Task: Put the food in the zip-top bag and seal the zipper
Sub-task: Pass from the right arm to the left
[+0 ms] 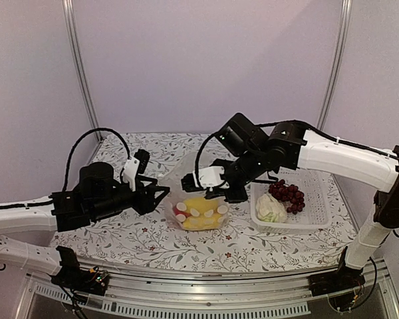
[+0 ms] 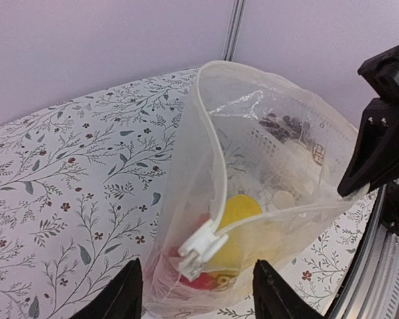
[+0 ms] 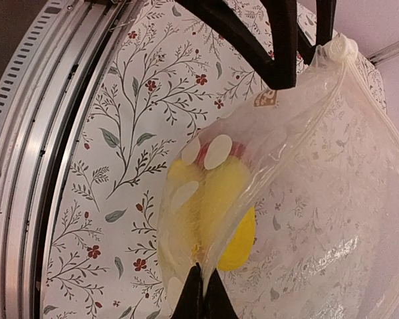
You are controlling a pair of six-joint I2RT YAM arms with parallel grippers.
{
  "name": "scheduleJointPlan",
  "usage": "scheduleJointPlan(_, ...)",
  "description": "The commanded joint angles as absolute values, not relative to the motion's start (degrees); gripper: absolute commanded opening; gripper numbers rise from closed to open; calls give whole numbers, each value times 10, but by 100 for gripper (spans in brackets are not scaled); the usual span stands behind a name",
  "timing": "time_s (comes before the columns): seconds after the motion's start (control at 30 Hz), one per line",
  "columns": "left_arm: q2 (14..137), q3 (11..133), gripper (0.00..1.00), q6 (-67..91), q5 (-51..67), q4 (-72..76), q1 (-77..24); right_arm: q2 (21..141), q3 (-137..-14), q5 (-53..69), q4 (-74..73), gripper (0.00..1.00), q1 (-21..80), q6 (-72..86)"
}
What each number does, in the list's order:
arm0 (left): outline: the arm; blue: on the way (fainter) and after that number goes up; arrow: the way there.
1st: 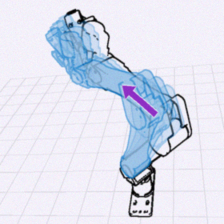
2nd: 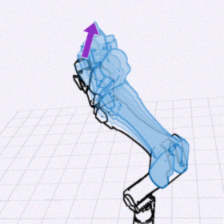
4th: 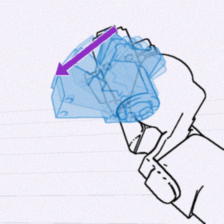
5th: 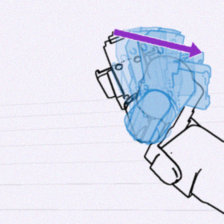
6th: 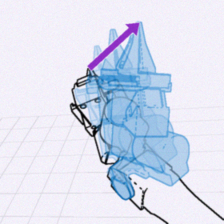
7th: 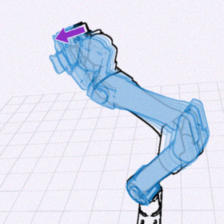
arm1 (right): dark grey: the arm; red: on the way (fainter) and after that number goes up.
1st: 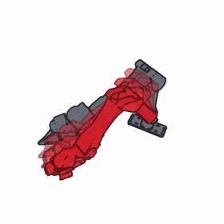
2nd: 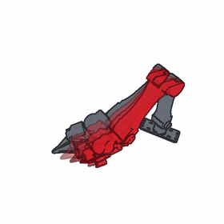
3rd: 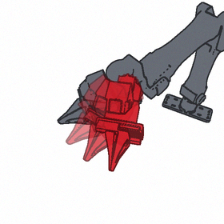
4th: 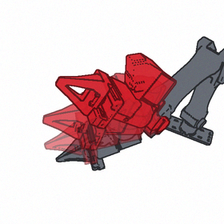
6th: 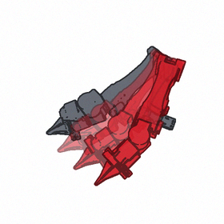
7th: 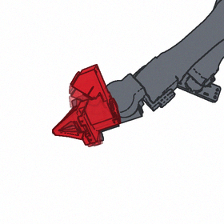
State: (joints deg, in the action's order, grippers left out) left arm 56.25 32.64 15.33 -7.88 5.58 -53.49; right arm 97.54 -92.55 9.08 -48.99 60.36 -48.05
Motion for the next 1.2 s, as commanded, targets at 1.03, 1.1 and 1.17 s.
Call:
scheduleJointPlan(1.03,626,276,0,74,-31,219,-504,929,-953,129,-538,46,571,-469)
scheduleJointPlan(1.1,620,272,0,81,-37,220,-504,913,-968,164,-547,51,545,-463)
scheduleJointPlan(1.17,617,269,0,86,-42,220,-504,899,-970,194,-549,54,509,-455)
